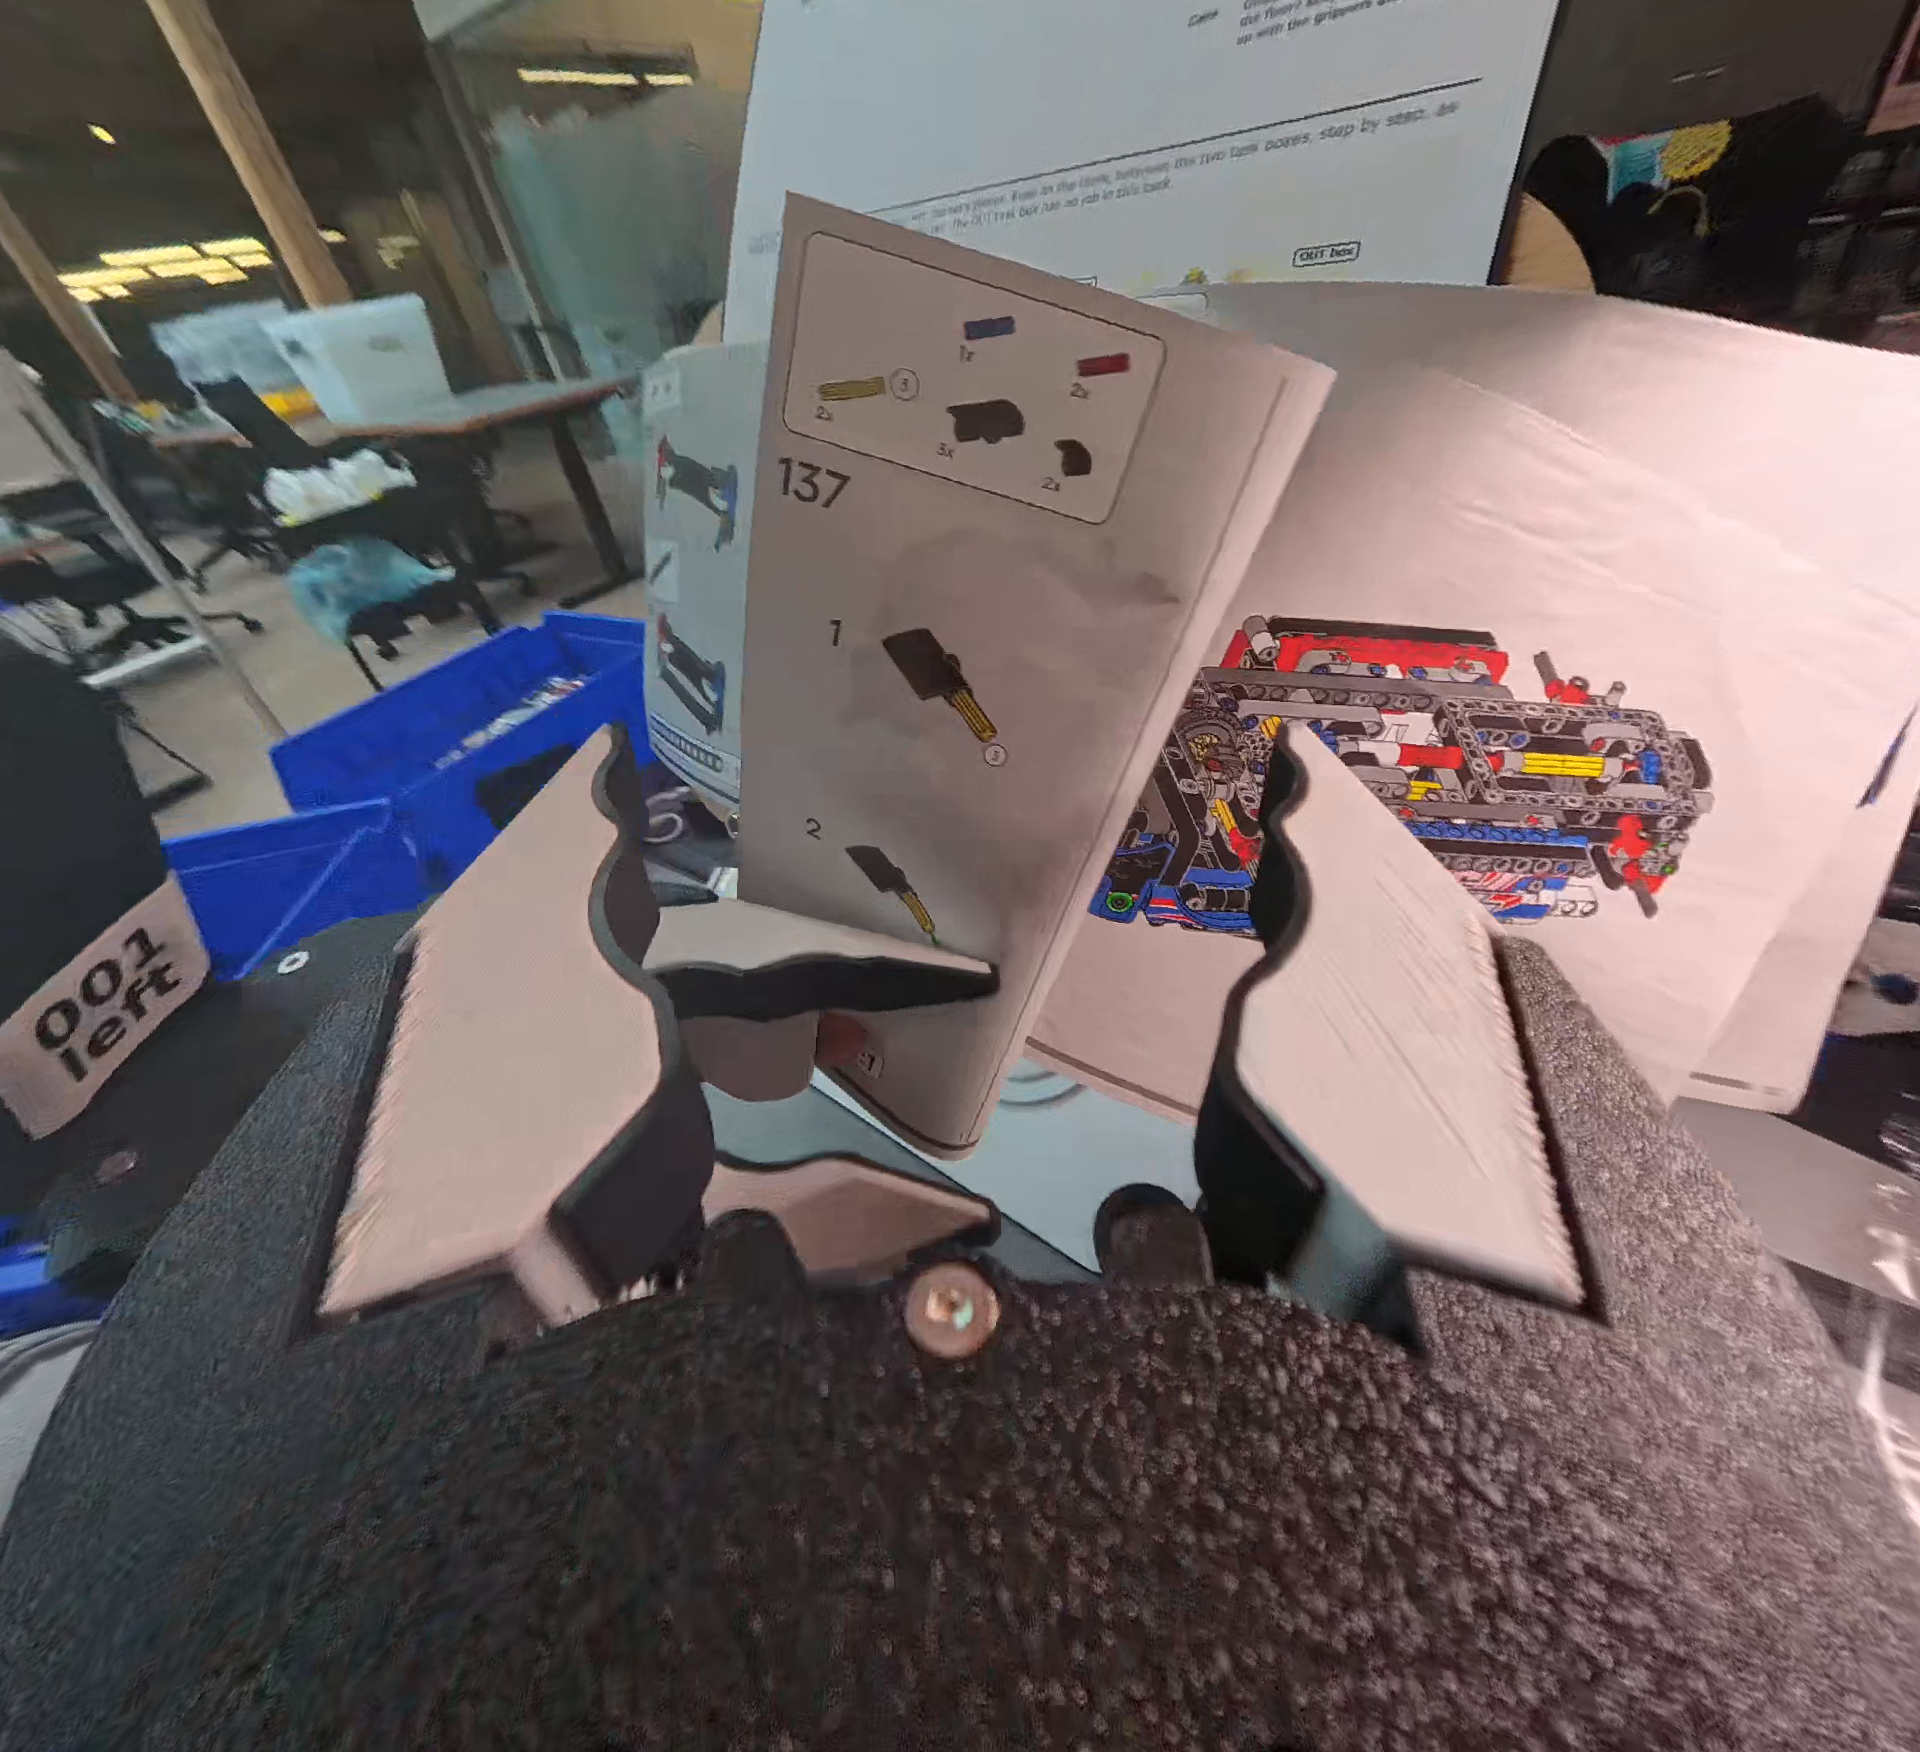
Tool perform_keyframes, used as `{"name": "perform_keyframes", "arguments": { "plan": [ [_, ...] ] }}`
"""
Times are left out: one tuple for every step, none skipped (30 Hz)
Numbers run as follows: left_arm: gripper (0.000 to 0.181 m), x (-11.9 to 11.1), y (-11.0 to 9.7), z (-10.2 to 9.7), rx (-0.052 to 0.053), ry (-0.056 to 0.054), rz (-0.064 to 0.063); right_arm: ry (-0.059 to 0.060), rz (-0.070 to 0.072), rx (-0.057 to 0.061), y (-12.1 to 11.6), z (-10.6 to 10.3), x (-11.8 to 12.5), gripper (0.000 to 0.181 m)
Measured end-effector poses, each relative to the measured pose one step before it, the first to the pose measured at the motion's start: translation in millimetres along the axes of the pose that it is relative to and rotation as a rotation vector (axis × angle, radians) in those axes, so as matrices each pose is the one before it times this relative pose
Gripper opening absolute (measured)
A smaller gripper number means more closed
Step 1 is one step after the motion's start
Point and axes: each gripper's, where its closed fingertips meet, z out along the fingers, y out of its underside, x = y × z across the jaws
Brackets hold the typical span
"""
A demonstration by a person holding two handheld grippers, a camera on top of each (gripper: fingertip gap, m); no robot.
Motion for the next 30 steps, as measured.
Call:
{"name": "perform_keyframes", "arguments": {
  "plan": [
    [0.042,1.54,4.02,2.75,-0.0118,0.0010,0.0170,0.0263,-0.0220,-0.0248,0.70,3.64,-1.42,0.117],
    [0.042,2.00,3.83,2.74,-0.0094,0.0034,0.0129,0.0265,-0.0180,-0.0181,0.17,3.64,1.03,0.119],
    [0.042,2.30,4.04,2.77,-0.0091,0.0042,0.0095,0.0401,-0.0274,-0.0199,1.08,3.80,5.18,0.116],
    [0.042,2.60,4.34,2.47,-0.0108,0.0048,0.0069,0.0464,-0.0345,-0.0281,3.10,3.99,7.62,0.110],
    [0.042,2.84,4.11,1.68,-0.0104,0.0044,0.0041,0.0424,-0.0330,-0.0223,3.50,3.20,8.39,0.099],
    [0.042,3.20,2.44,0.12,-0.0014,0.0037,0.0025,0.0299,-0.0152,-0.0078,2.43,1.49,7.72,0.086],
    [0.042,3.04,0.71,-1.86,0.0081,0.0021,0.0014,0.0223,-0.0007,0.0030,1.55,-0.22,7.68,0.079],
    [0.043,3.07,-0.32,-3.24,0.0129,0.0020,0.0021,0.0076,0.0011,0.0084,1.29,-1.32,6.45,0.068],
    [0.043,2.08,-1.56,-4.50,0.0190,-0.0015,0.0053,0.0044,0.0120,0.0134,0.94,-1.86,7.00,0.057],
    [0.043,0.39,-2.82,-5.47,0.0267,-0.0096,0.0080,0.0100,0.0178,0.0122,0.97,-1.73,8.37,0.054],
    [0.043,-1.37,-3.28,-5.88,0.0275,-0.0130,0.0054,0.0040,0.0116,0.0056,1.78,-1.02,7.81,0.048],
    [0.043,-3.18,-3.28,-5.70,0.0238,-0.0163,-0.0019,-0.0119,0.0119,-0.0026,2.84,-0.12,5.34,0.039],
    [0.043,-5.20,-3.54,-5.44,0.0242,-0.0205,-0.0059,-0.0302,0.0189,0.0007,2.16,0.67,2.28,0.029],
    [0.043,-6.57,-4.24,-5.13,0.0278,-0.0224,-0.0051,-0.0342,0.0308,0.0006,1.95,1.06,1.70,0.020],
    [0.043,-7.64,-3.28,-4.37,0.0207,-0.0230,-0.0053,-0.0353,0.0283,0.0038,1.06,0.99,1.66,0.011],
    [0.043,-9.10,-1.88,-3.58,0.0089,-0.0288,-0.0070,-0.0173,0.0150,0.0103,-0.40,0.67,3.78,0.002],
    [0.043,-9.70,-1.32,-3.22,0.0042,-0.0302,-0.0073,0.0138,-0.0018,0.0023,-0.17,0.71,8.01,0.002],
    [0.043,-9.47,-1.05,-3.17,-0.0001,-0.0284,-0.0076,0.0161,-0.0193,-0.0040,0.18,0.49,7.93,0.001],
    [0.043,-9.73,-0.89,-2.85,-0.0034,-0.0276,-0.0068,0.0114,-0.0176,-0.0022,-0.56,0.25,7.22,0.000],
    [0.043,-9.96,-0.17,-2.37,-0.0077,-0.0283,-0.0053,0.0146,-0.0161,0.0095,-2.51,-0.08,7.79,0.000],
    [0.042,-10.12,0.08,-1.72,-0.0086,-0.0288,-0.0025,0.0166,-0.0147,0.0085,-2.32,-0.10,8.13,0.000],
    [0.041,-10.57,1.10,-0.47,-0.0137,-0.0311,0.0017,0.0085,-0.0114,-0.0004,-0.88,0.48,6.79,0.000],
    [0.041,-8.84,2.38,1.43,-0.0199,-0.0208,0.0060,0.0061,-0.0070,-0.0069,0.30,1.14,5.90,0.000],
    [0.041,-6.83,4.51,3.57,-0.0322,-0.0101,0.0064,0.0054,0.0007,-0.0061,0.56,0.88,4.91,0.000],
    [0.041,-5.52,6.73,5.22,-0.0456,-0.0055,0.0046,-0.0062,0.0036,0.0048,-1.01,-0.33,1.57,0.000],
    [0.040,-2.31,6.29,5.85,-0.0425,0.0082,0.0005,-0.0108,0.0029,0.0175,-2.76,-2.02,-1.17,0.000],
    [0.040,-0.77,4.71,5.66,-0.0316,0.0095,-0.0026,-0.0066,0.0002,0.0200,-2.93,-3.37,-2.77,0.000],
    [0.039,-0.03,2.00,4.89,-0.0137,0.0054,-0.0010,-0.0097,-0.0017,0.0286,-3.39,-4.04,-4.60,0.002],
    [0.037,1.61,0.69,4.29,-0.0044,0.0083,0.0005,0.0002,0.0009,0.0219,-1.91,-3.84,-3.95,0.011],
    [0.037,2.44,0.52,3.88,-0.0056,0.0075,0.0017,0.0137,-0.0029,0.0062,1.04,-3.12,-1.42,0.023]
  ]
}}
